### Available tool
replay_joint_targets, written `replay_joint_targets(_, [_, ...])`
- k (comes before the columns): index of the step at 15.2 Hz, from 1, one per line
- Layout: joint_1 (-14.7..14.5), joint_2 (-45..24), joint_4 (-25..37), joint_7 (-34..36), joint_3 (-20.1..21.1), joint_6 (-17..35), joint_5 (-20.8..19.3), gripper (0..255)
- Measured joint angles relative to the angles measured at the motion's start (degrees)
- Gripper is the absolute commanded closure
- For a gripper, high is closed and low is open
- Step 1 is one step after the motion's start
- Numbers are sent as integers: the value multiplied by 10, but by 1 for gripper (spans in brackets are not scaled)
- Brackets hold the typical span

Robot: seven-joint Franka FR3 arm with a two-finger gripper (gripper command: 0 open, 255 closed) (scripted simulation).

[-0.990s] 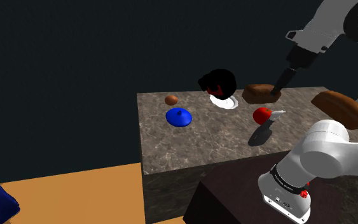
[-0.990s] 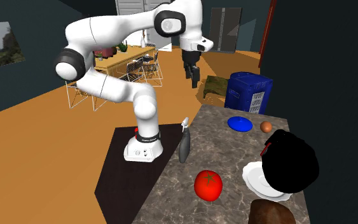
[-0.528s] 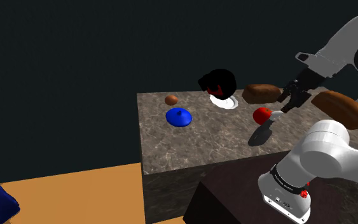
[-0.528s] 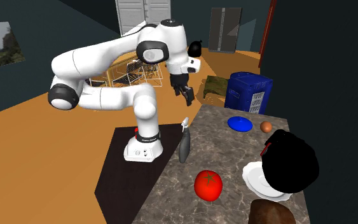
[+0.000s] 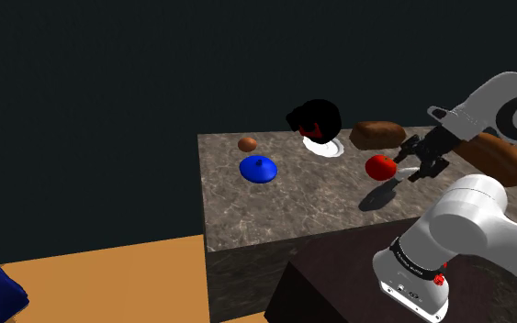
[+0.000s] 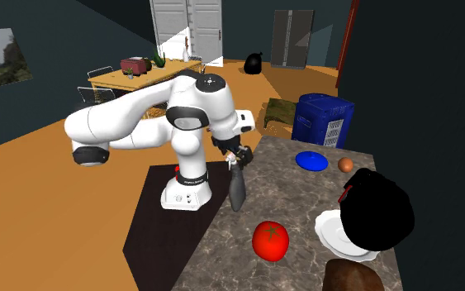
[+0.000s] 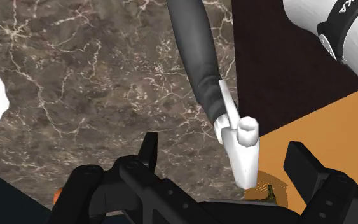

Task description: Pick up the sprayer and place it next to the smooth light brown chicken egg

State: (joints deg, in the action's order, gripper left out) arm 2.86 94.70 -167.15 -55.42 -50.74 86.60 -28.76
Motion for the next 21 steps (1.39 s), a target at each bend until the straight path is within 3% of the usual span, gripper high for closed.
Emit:
replay_joint_targets(2, [18,11,-6,-74,-82,-1,-58,0])
replay_joint_targets(6, [-4,-1,17,-185,-211,17,-149,0])
replay_joint_targets(13, [8,-11,-16,-202,-285,53,-212,0])
replay_joint_targets(20, [9,-13,-21,-201,-293,60,-220,0])
replay_joint_targets(21, [9,-13,-21,-201,-293,60,-220,255])
